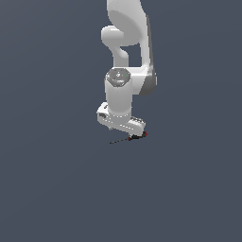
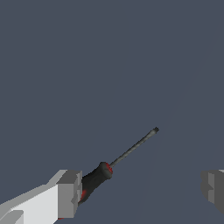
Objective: Pick up the object and move it to a goal position.
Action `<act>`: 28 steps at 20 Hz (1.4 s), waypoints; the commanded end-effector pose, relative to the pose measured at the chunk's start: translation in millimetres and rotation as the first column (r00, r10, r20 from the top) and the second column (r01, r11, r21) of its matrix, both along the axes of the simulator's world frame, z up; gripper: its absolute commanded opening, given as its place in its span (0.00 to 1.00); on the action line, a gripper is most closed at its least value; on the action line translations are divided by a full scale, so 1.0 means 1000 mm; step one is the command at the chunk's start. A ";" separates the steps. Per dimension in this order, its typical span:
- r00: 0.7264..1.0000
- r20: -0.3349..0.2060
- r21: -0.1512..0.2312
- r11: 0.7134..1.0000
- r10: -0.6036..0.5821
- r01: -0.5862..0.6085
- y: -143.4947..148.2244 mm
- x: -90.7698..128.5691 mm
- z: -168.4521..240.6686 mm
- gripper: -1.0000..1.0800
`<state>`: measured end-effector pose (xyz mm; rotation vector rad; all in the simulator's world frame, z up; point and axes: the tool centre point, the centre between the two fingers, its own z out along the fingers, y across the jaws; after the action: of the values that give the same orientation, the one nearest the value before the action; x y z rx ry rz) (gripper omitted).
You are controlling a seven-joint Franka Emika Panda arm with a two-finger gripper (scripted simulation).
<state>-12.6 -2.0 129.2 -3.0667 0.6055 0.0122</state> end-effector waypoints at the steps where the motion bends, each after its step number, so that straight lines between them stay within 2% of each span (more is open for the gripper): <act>1: 0.998 -0.001 0.000 0.998 -0.064 0.064 0.004 -0.002 -0.005 0.96; 7: 0.977 -0.004 -0.001 0.977 -0.214 0.214 0.014 -0.007 -0.017 0.96; 14: 0.924 -0.006 -0.004 0.924 -0.383 0.383 0.024 -0.013 -0.030 0.96; 20: 0.855 -0.005 -0.008 0.855 -0.519 0.519 0.032 -0.018 -0.041 0.96; 28: 0.742 -0.001 -0.014 0.742 -0.671 0.671 0.041 -0.026 -0.055 0.96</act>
<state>-36.9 37.5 76.8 -2.6816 1.6270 0.0097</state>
